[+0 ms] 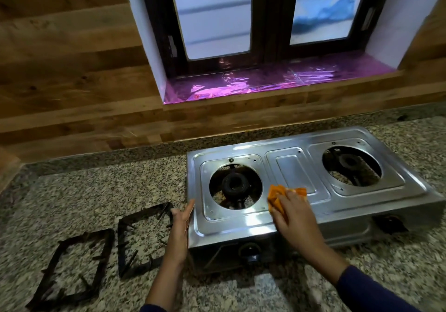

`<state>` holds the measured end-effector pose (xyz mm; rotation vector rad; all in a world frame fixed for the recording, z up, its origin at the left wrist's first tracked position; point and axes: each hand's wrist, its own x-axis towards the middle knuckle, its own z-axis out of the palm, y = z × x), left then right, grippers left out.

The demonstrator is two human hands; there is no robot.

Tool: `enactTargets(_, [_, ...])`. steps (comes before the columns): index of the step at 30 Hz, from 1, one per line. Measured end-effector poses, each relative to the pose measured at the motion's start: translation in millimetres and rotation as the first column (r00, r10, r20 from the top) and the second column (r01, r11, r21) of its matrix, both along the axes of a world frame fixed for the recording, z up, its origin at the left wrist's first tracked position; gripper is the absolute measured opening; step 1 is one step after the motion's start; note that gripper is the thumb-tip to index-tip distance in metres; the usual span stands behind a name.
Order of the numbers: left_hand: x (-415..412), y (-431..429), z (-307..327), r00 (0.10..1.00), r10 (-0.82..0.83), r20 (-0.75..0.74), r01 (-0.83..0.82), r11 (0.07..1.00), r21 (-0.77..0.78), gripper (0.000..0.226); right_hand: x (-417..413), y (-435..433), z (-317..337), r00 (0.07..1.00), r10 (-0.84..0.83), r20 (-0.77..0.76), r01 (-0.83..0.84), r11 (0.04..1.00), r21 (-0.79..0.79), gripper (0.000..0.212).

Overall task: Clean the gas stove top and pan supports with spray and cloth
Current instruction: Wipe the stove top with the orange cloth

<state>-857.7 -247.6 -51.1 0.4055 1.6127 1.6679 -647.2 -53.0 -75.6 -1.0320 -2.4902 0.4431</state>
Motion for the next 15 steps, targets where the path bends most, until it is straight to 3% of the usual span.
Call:
enactTargets(4, [-5.2,-2.0,-1.7,0.998,-0.062,0.021,0.062,0.997,0.04,0.089,-51.9,-68.8,-3.8,0.983,0.17,-0.075,-0.169,0.986,0.013,0.042])
enactTargets(9, [-15.9,-7.0,-3.9,0.994,-0.107,0.017,0.106,0.992,0.067,0.102,-118.6,-115.1,-5.5,0.93,0.367,0.018,-0.367,0.93,0.013,0.051])
enactTargets(15, [-17.4,-9.3,-1.5,0.989,-0.138,0.045,0.139,0.99,-0.013,0.095,-69.0,-80.5,4.4,0.87,0.492,-0.019,-0.492,0.87,-0.011,0.042])
